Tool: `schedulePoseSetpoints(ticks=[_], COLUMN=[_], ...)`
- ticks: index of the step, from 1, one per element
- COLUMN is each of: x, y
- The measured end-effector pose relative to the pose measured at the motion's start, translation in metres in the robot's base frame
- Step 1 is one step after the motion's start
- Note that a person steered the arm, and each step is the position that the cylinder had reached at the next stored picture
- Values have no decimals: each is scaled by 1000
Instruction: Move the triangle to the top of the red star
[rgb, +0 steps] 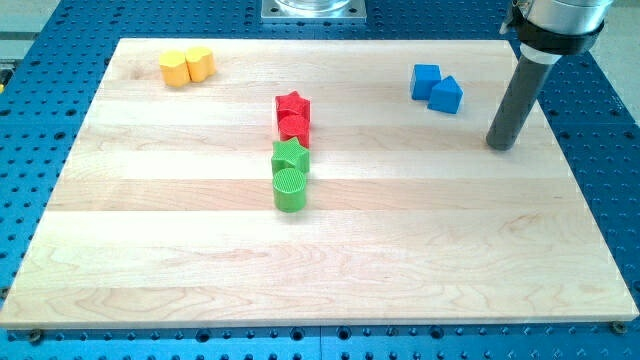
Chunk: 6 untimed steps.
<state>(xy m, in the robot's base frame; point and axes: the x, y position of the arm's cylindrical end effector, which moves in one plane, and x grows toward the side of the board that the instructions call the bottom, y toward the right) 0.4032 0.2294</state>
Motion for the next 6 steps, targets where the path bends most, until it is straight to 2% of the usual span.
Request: schedulePoseSetpoints(ticks=[1,2,3,4,5,6], x=[0,-58,-53,-49,-35,-56], y=[2,-30,-22,-82,-39,-32])
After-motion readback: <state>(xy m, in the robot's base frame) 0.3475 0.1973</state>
